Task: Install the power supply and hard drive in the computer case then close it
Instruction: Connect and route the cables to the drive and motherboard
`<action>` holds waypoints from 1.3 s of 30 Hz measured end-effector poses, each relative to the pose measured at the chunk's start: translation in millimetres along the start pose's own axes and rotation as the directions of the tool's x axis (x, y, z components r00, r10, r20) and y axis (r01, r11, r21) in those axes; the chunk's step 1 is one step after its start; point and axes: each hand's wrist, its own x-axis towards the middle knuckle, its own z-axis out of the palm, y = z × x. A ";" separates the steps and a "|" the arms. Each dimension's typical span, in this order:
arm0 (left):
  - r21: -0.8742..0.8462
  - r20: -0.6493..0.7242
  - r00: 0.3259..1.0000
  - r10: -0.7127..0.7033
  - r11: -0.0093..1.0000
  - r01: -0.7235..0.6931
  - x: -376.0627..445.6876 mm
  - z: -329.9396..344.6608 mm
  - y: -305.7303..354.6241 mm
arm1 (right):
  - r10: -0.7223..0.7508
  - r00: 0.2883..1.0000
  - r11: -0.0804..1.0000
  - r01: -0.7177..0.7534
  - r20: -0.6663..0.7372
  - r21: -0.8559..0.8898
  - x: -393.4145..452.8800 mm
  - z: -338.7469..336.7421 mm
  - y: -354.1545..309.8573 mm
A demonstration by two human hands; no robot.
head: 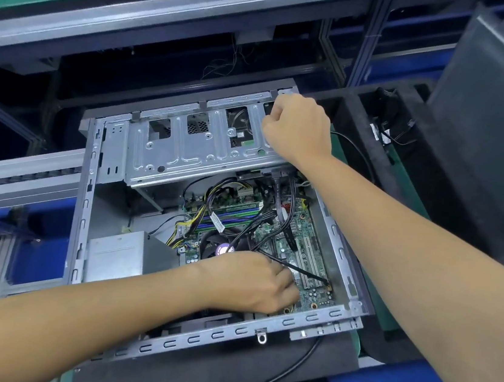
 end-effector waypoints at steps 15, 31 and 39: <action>-0.623 0.169 0.906 -0.387 0.670 0.403 19.0 12.9 -6.0 | -0.002 1.000 1.000 0.002 -0.007 -0.013 2.5 2.1 1.3; -0.730 0.221 0.888 -0.404 0.535 0.425 -2.2 6.4 -31.5 | 0.005 1.000 1.000 -0.005 -0.007 0.002 3.1 3.1 2.6; -0.574 0.221 0.805 -0.551 0.594 0.564 4.2 9.6 -26.5 | 0.014 1.000 1.000 -0.014 -0.004 0.000 2.9 2.3 2.0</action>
